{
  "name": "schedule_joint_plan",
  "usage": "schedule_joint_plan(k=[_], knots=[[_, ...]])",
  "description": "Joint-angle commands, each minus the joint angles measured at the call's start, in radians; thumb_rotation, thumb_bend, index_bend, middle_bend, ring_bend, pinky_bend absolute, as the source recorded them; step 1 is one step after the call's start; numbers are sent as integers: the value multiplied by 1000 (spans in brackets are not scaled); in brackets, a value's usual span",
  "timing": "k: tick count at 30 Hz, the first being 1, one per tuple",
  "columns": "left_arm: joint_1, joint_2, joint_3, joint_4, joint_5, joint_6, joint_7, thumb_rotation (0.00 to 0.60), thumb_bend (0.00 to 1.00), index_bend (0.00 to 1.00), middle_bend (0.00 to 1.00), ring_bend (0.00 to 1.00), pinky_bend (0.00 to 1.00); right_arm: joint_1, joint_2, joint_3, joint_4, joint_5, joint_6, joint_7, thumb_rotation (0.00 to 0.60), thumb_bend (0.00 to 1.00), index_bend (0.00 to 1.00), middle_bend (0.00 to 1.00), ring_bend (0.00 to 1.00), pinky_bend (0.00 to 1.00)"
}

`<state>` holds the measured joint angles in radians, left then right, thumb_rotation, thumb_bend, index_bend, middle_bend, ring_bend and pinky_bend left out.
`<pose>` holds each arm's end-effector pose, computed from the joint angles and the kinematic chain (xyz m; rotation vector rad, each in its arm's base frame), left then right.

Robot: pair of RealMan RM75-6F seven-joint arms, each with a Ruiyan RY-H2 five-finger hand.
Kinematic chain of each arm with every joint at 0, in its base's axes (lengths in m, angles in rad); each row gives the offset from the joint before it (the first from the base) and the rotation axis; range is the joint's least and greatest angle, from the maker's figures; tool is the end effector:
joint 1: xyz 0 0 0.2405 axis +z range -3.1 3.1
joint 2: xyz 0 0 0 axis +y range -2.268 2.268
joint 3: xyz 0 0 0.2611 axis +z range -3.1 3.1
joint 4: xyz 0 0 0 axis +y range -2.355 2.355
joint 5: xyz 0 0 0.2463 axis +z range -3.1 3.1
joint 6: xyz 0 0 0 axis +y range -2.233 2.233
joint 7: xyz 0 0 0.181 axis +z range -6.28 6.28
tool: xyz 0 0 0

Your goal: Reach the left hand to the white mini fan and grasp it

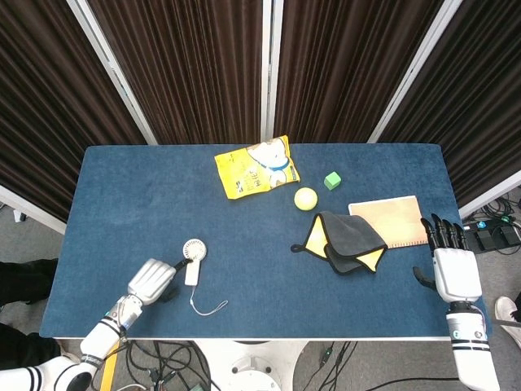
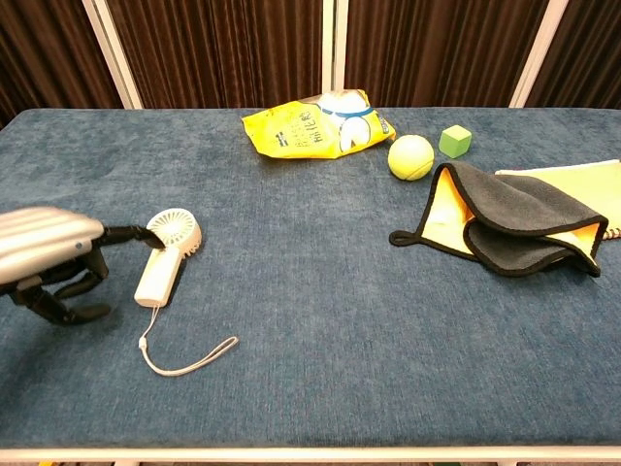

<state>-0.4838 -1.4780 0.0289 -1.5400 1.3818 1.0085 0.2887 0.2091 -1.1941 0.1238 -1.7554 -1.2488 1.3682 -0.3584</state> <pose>-0.2278 0.2784 -0.0761 -2.0063 -0.9918 -0.7697 -0.2939 -0.2694 0.0911 1.3817 -0.9066 0.7480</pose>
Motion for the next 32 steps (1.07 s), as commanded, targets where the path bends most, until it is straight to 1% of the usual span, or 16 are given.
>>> schedule_joint_plan(k=[1,3,8,10,11,13,14,15,16,17,19,20,21,23,27,32], knots=[[10,30,-9,-30,20,39,-11,600,351,164,831,850,859,0,1,0,0,0,1,0,600,154,0,0,0,0],[17,52,-9,-52,33,63,-10,600,352,164,831,850,859,-1,1,0,0,0,2,2,600,154,0,0,0,0],[50,83,-21,-79,9,125,27,600,352,168,831,849,859,-3,1,-2,2,-4,2,9,600,156,0,0,0,0],[71,94,-28,-72,-3,161,23,600,352,169,831,848,858,-4,3,-5,1,-17,7,15,600,156,0,0,0,0],[89,96,-35,-60,-5,196,14,600,352,169,828,841,852,-6,4,-7,3,-29,13,20,600,156,0,0,0,0],[122,91,-44,-28,3,264,-13,600,340,168,792,788,813,-10,6,-9,4,-48,25,28,600,156,0,0,0,0],[146,82,-50,4,11,314,-33,600,328,168,742,724,770,-13,6,-10,4,-59,35,33,600,158,0,0,0,0],[163,77,-53,26,13,344,-46,600,306,166,647,613,702,-16,6,-12,4,-68,41,36,600,159,0,0,0,0],[183,74,-57,49,9,374,-58,600,292,164,577,533,656,-19,7,-15,3,-78,49,40,600,160,0,0,0,0],[191,75,-59,56,4,384,-62,600,268,161,457,402,577,-21,8,-16,1,-83,52,41,600,160,0,0,0,0],[215,85,-68,70,-15,413,-62,600,227,156,257,196,429,-26,9,-18,-2,-100,65,46,600,159,0,0,0,0],[226,93,-74,73,-22,424,-68,600,207,155,189,134,367,-29,9,-19,-2,-108,73,49,600,159,0,0,0,0],[232,101,-78,74,-27,428,-77,600,191,154,160,108,333,-31,8,-19,-2,-113,78,53,600,158,0,0,0,0],[242,120,-83,70,-40,427,-93,600,159,153,142,88,287,-34,4,-18,-1,-119,85,60,600,158,0,0,0,0],[265,160,-92,56,-57,438,-109,600,99,152,139,81,260,-36,0,-17,1,-121,86,62,600,157,0,0,0,0],[285,162,-109,71,-74,453,-135,600,24,151,139,81,226,-37,0,-19,7,-125,83,59,600,157,0,0,0,0]])
